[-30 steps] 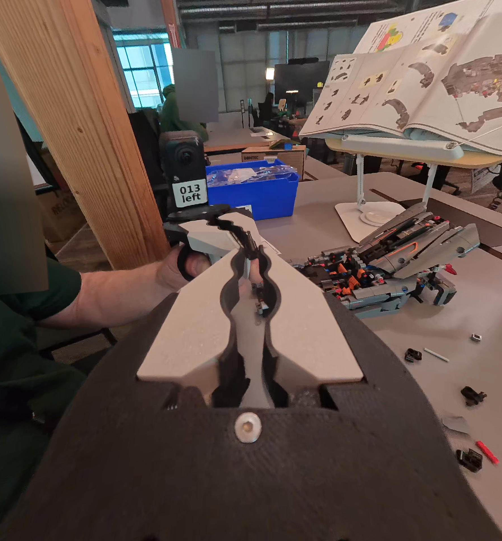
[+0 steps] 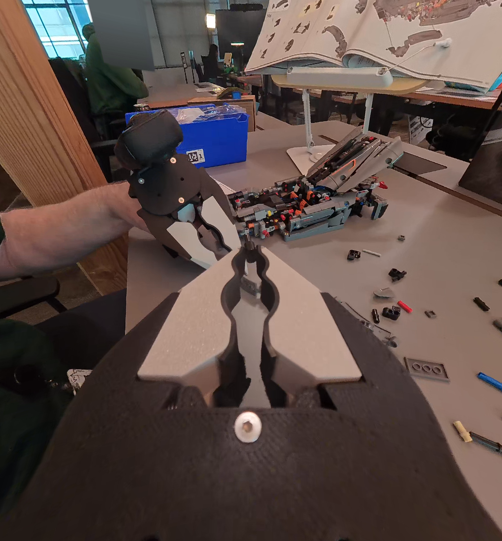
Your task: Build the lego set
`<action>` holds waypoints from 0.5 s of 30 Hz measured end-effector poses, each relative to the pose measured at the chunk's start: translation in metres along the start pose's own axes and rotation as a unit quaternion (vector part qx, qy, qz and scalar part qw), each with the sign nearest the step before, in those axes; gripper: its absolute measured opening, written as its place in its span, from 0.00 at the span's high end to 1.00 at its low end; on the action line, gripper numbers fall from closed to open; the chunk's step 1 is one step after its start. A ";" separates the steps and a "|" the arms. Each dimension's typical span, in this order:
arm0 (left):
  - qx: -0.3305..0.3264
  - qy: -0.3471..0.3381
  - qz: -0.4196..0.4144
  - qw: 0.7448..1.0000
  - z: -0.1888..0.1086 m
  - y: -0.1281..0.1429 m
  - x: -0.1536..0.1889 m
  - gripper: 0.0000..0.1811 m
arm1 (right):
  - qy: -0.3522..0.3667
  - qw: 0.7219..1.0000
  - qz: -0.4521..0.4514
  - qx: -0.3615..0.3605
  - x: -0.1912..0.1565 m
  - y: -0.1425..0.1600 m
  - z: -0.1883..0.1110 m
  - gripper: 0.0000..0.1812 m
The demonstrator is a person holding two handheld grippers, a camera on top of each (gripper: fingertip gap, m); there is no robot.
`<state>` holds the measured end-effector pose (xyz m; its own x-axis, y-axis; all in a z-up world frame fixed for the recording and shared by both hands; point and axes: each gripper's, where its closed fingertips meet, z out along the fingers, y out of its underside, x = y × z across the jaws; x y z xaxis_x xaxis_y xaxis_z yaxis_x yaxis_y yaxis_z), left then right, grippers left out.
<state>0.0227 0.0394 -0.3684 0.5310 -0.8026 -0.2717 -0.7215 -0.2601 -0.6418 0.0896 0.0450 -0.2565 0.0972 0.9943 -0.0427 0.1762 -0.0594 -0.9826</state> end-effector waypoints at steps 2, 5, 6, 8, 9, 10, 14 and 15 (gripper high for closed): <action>-0.001 -0.009 0.009 1.000 0.001 -0.002 0.000 0.97 | 0.000 1.000 0.002 0.003 0.001 0.001 -0.001 0.97; 0.002 -0.006 0.006 1.000 0.003 -0.005 0.003 1.00 | 0.002 1.000 0.004 0.007 0.003 0.003 -0.003 0.97; 0.002 -0.008 0.004 1.000 0.003 -0.005 0.002 1.00 | 0.004 1.000 0.004 0.008 0.005 0.004 -0.004 0.97; 0.012 -0.010 -0.002 1.000 0.002 -0.010 0.001 1.00 | 0.006 1.000 0.004 0.007 0.006 0.006 -0.005 0.97; 0.022 -0.010 -0.009 1.000 0.000 -0.014 0.000 1.00 | 0.007 1.000 0.004 0.007 0.007 0.007 -0.006 0.97; 0.035 -0.012 -0.018 0.999 -0.002 -0.018 -0.001 1.00 | 0.009 1.000 0.002 0.008 0.007 0.007 -0.006 0.97; 0.112 0.020 -0.076 0.991 -0.017 -0.040 -0.002 1.00 | 0.015 1.000 -0.006 0.005 0.008 0.008 -0.008 0.97; 0.134 0.032 -0.093 0.986 -0.021 -0.045 -0.003 1.00 | 0.016 1.000 -0.008 0.006 0.007 0.008 -0.008 0.97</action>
<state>0.0445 0.0419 -0.3237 0.6079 -0.7887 -0.0922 -0.4667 -0.2609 -0.8451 0.0996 0.0511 -0.2629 0.1252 0.9919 -0.0216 0.1667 -0.0425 -0.9851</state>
